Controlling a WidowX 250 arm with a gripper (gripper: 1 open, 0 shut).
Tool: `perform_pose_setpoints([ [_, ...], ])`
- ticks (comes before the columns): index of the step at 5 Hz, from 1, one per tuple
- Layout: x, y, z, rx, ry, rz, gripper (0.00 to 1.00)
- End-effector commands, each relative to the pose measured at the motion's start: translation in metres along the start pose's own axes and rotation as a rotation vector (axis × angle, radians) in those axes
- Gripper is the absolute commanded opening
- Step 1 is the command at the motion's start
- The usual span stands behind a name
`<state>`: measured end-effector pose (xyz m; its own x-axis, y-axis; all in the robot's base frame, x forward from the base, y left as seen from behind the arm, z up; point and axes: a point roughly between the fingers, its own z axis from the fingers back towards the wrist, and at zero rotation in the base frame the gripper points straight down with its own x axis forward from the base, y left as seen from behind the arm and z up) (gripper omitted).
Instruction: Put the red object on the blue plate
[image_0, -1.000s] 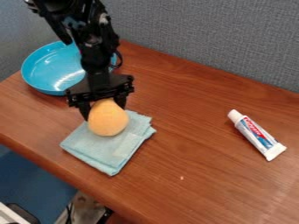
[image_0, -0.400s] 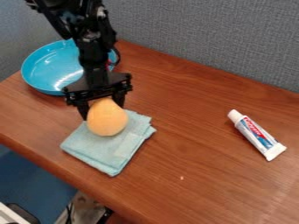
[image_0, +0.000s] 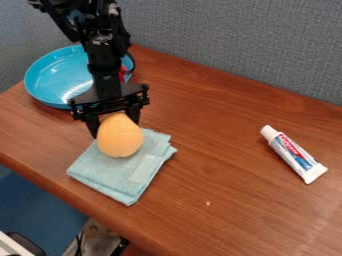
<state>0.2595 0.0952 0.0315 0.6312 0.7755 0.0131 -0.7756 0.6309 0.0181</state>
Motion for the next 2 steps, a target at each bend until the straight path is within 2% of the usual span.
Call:
perform_pose_setpoints([
  [1, 0.0042, 0.0039, 0.0123, -0.014, -0.015, 0.000, 0.00],
  [2, 0.0049, 0.0029, 0.0155, -0.019, -0.008, 0.002, 0.00],
])
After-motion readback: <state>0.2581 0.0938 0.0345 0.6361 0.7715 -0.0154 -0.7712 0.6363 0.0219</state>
